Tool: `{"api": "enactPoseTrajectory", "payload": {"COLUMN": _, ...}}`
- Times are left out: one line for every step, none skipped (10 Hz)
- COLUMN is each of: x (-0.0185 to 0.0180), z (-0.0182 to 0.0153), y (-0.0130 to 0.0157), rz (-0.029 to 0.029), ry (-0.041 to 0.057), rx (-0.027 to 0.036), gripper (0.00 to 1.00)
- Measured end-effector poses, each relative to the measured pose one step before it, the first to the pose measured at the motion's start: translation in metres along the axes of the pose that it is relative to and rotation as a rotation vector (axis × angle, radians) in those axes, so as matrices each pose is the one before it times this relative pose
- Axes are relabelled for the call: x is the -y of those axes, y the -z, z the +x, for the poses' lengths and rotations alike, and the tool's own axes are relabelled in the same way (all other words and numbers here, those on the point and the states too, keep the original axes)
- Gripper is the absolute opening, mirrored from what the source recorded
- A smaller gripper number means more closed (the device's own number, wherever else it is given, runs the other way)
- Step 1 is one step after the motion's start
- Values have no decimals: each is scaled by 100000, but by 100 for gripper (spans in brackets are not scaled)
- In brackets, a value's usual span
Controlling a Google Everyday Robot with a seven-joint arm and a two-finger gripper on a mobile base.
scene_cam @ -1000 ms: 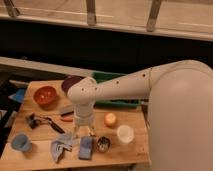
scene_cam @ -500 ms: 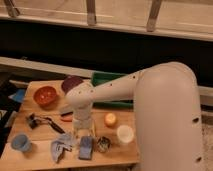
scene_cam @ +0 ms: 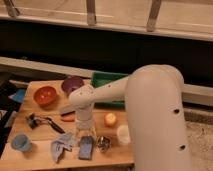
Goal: Place sponge in metal cup
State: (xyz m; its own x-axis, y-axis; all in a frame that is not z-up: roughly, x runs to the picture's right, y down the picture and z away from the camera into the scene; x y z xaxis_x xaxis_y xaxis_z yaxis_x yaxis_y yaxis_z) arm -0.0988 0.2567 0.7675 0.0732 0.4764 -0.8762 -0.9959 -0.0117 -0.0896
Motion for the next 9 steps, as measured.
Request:
{"api": "enactPoseTrajectory", "payload": {"x": 277, "z": -197, "y": -517, "rz": 311, "ry": -1050, "rx": -1311, "gripper": 68}}
{"api": "enactPoseTrajectory", "payload": {"x": 175, "z": -202, "y": -485, "rz": 408, "ry": -833, "rx": -1132, "gripper": 68}}
{"api": "enactPoseTrajectory", "payload": {"x": 65, "z": -183, "y": -588, "rz": 826, "ry": -670, "rx": -1189, "gripper": 68}}
{"api": "enactPoseTrajectory", "payload": {"x": -36, "z": -86, "y": -314, "rz": 579, "ry": -306, "rx": -493, "gripper": 67}}
{"api": "enactPoseTrajectory", "payload": {"x": 122, "z": -66, "y": -182, "rz": 781, "ry": -617, "rx": 79, "gripper": 62}}
{"api": "enactPoseTrajectory", "payload": {"x": 164, "z": 24, "y": -123, "rz": 821, "ry": -632, "rx": 254, "gripper": 50}}
{"api": "enactPoseTrajectory", "payload": {"x": 39, "z": 40, "y": 91, "rz": 237, "ry": -218, "rx": 540, "gripper": 41}}
{"api": "enactPoseTrajectory", "payload": {"x": 74, "z": 68, "y": 286, "rz": -115, "ry": -84, "rx": 974, "gripper": 29}}
{"api": "enactPoseTrajectory", "payload": {"x": 39, "z": 151, "y": 526, "rz": -311, "ry": 260, "rx": 1315, "gripper": 20}}
